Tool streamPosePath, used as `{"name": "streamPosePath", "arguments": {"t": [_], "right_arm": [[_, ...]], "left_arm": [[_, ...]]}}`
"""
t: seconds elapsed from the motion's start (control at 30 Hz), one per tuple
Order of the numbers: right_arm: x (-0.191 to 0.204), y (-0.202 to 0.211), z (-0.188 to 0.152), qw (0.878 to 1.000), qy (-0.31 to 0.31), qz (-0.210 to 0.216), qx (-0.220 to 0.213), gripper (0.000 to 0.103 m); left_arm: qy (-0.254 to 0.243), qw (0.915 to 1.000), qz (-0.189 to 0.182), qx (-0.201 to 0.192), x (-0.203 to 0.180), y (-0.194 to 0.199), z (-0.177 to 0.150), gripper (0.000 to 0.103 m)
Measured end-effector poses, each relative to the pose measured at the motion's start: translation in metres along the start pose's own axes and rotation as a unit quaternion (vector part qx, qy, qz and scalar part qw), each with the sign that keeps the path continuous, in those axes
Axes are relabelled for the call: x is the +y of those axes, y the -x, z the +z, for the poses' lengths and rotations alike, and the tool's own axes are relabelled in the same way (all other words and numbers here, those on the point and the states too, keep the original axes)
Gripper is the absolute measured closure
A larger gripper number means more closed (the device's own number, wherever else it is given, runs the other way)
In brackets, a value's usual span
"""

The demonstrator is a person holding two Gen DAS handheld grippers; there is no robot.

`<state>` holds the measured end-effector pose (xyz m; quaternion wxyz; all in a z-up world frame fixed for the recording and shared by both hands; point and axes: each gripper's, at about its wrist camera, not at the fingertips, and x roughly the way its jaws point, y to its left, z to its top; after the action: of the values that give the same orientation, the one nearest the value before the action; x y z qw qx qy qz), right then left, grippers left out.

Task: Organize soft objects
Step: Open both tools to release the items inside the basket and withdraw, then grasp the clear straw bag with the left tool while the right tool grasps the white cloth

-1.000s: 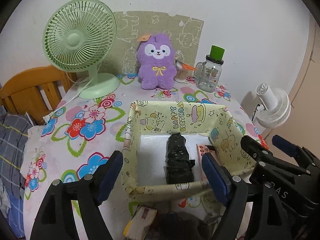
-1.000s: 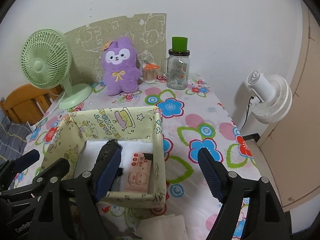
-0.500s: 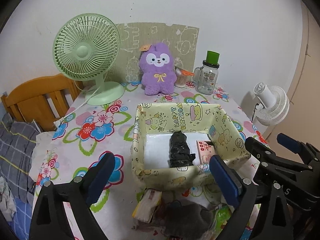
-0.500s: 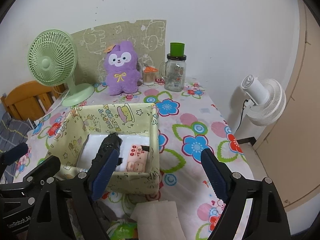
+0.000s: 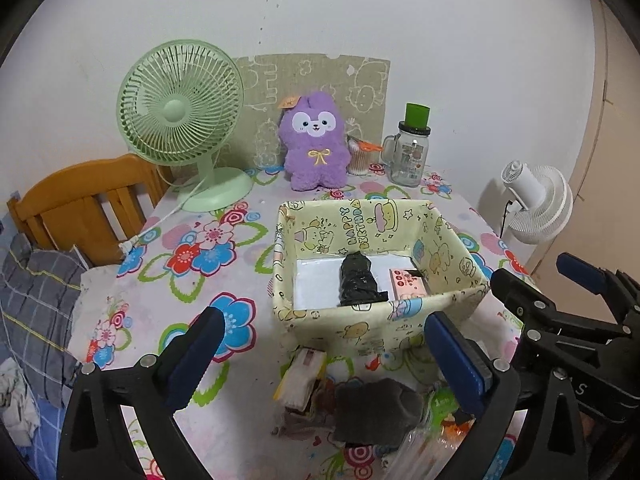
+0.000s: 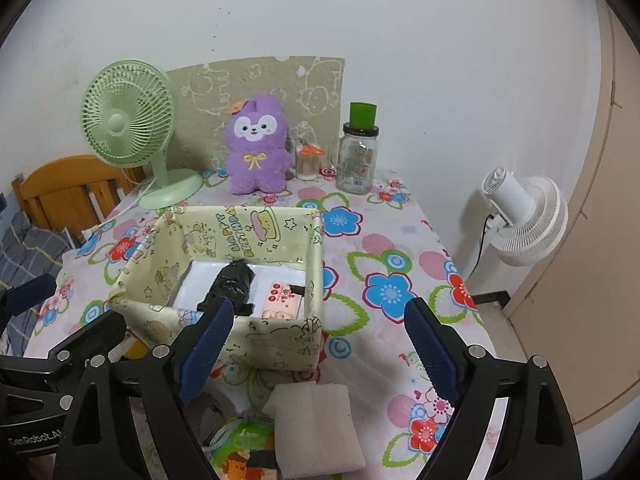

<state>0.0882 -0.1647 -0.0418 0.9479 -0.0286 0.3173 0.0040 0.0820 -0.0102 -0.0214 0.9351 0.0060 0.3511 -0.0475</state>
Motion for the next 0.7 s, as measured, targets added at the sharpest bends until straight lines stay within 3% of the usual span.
{"name": "streamPosePath", "arguments": {"t": [0.37, 0.7], "right_arm": [[0.005, 0.015, -0.013, 1.000, 0.019, 0.009, -0.008, 0.014], [-0.003, 0.020, -0.031, 0.999, -0.003, 0.036, 0.005, 0.014]], "left_arm": [[-0.018, 0.9997, 0.011, -0.010, -0.003, 0.016, -0.018, 0.002], [-0.030, 0.9995, 0.003, -0.003, -0.009, 0.020, -0.036, 0.002]]}}
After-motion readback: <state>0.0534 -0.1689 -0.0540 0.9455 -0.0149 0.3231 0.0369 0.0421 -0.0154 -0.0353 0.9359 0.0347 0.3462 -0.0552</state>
